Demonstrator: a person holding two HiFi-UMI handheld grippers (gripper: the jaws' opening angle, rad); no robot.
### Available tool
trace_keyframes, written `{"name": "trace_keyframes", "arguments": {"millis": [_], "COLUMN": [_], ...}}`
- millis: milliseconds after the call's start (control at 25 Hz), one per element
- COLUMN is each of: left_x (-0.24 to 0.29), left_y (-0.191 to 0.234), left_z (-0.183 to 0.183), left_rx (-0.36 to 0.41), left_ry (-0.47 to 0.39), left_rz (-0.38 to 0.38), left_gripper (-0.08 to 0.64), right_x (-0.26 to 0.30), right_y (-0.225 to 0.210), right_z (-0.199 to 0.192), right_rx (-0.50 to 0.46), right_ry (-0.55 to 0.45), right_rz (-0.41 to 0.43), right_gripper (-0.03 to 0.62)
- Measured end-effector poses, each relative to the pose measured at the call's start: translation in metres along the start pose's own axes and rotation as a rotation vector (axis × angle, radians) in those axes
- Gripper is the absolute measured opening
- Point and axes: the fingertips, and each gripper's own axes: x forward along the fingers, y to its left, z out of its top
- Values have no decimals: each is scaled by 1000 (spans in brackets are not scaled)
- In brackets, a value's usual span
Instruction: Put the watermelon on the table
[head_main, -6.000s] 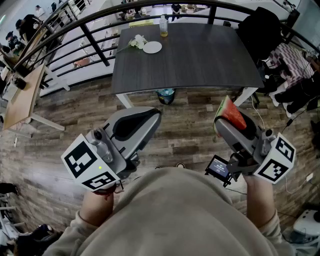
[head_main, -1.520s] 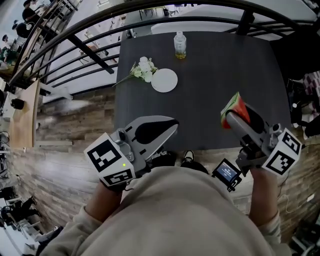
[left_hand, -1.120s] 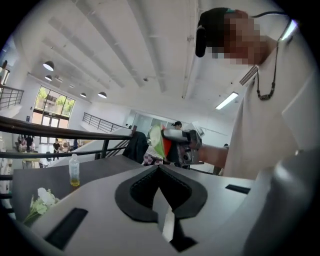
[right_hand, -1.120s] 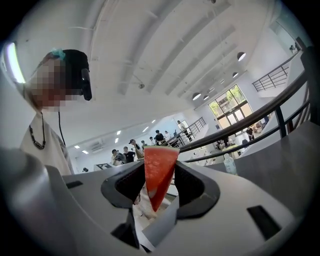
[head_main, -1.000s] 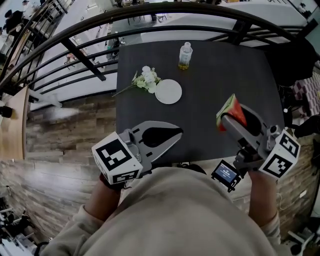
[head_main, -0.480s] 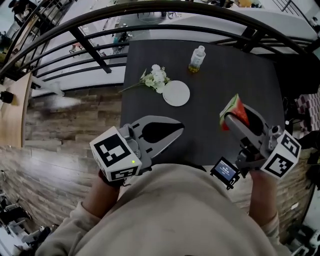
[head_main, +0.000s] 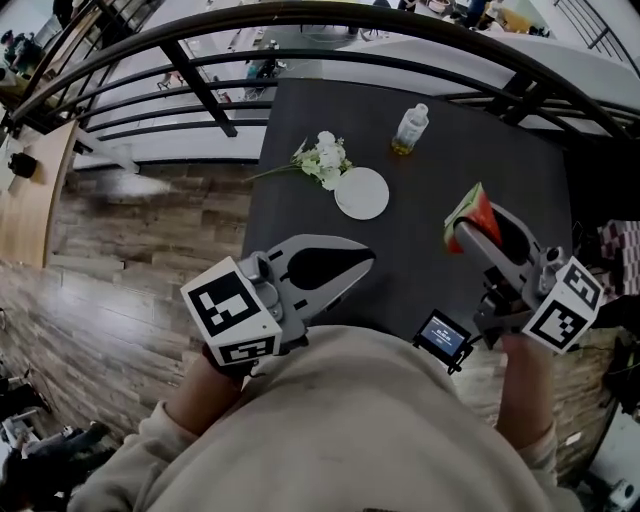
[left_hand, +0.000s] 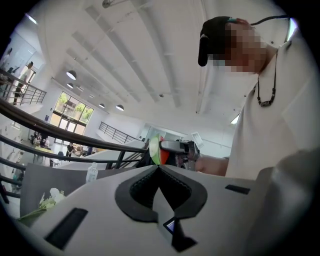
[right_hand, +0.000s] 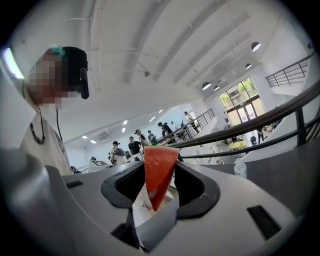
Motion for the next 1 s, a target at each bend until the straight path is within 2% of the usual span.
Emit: {"name": "trace_keyframes", "arguments": {"millis": [560,1000], "left_x": [-24,-35], "left_y": [18,18], "left_z": [-8,-26], "left_rx": [-41,-73], "left_ry": [-11,0], "left_rz": [107,145], "left_gripper": [6,6], "right_x": [40,61], "right_y": [-16,-22], "right_z": [-12,-32], "right_rx": [8,18], "right_ry": [86,147], "right_rz": [52,81], "right_gripper": [193,193]}}
